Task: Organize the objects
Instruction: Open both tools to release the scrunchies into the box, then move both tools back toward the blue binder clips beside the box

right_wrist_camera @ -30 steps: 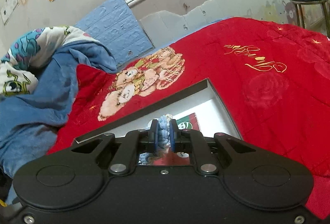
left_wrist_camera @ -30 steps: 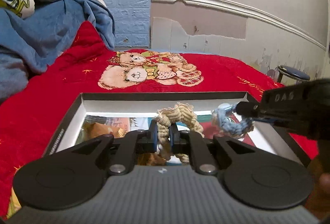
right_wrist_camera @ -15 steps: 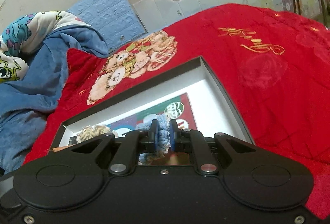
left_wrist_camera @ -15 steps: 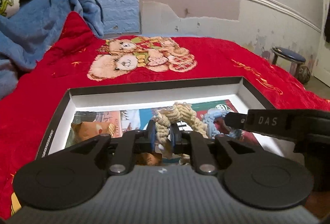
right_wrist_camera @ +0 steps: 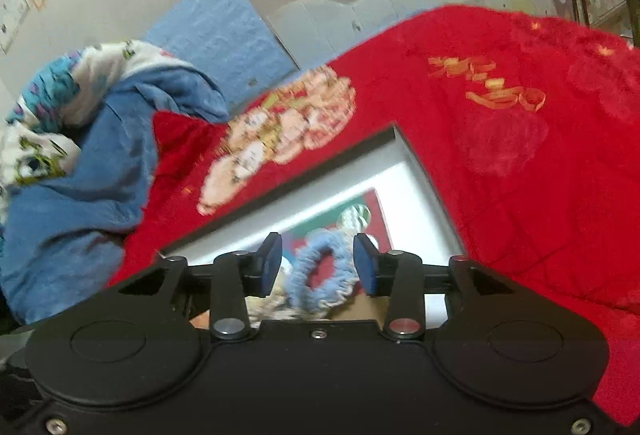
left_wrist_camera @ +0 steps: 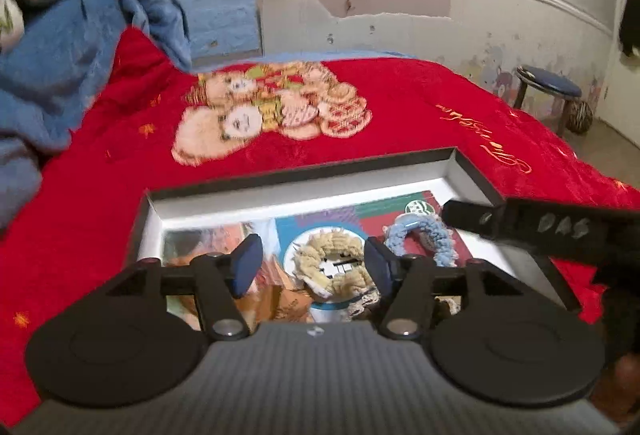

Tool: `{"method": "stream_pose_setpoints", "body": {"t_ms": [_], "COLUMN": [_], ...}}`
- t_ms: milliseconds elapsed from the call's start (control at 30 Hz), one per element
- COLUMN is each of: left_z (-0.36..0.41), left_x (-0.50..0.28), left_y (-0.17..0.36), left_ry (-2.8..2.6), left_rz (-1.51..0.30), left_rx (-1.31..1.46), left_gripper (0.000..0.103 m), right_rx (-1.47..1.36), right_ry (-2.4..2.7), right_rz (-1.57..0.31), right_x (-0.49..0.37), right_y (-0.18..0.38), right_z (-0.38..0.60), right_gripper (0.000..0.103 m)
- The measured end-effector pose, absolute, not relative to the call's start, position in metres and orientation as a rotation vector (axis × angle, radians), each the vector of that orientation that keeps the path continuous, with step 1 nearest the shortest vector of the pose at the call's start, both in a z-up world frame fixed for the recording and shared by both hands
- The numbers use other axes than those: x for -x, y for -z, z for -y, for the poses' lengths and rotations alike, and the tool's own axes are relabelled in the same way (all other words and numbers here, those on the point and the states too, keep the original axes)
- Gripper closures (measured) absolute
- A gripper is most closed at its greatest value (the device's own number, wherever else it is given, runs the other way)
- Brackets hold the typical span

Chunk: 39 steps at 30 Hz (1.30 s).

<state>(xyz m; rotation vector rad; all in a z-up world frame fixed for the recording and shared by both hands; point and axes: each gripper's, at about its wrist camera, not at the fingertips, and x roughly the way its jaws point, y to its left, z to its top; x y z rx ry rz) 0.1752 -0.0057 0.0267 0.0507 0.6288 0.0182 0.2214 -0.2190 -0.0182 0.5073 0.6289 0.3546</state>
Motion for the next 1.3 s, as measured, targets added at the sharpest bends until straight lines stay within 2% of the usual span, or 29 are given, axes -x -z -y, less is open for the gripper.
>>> {"method": "stream_pose_setpoints", "body": {"t_ms": [67, 300, 467, 700, 900, 1067, 1300], "left_z": [0.006, -0.007, -0.01, -0.011, -0.014, -0.002, -0.002], "left_x": [-0.164, -0.109, -0.062, -0.004, -0.021, -0.034, -0.048], "left_y": [-0.044, -0.112, -0.123, -0.058, 0.0, 0.026, 0.038], "left_ry": [-0.015, 0.0, 0.012, -0.003, -0.007, -0.013, -0.032], "left_rz": [-0.6, -0.487, -0.457, -0.509, -0.611, -0.637, -0.657], "left_rx": [-0.08, -0.066, -0.083, -0.178, -0.129, -0.156, -0.137], "left_gripper": [0.027, 0.015, 0.01, 0.008, 0.008, 0.008, 0.008], "right_rx": [-0.512, -0.365, -0.296, -0.29, -0.16, -0.108, -0.061], "right_ry": [-0.366, -0.364, -0.348, -0.334, -0.343, -0.311, -0.273], "right_rz": [-0.591, -0.47, -0.403, -0.456, -0.576, -0.67, -0.752], "right_x": [-0.209, -0.159, -0.115, -0.068, -0.076, -0.078, -0.076], "right_y": [0.0, -0.072, -0.097, -0.067, -0.008, 0.027, 0.033], "right_z": [0.226, 0.232, 0.233, 0.229, 0.2, 0.178, 0.169], "right_gripper": [0.056, 0.046, 0.039, 0.036, 0.04, 0.043, 0.045]}}
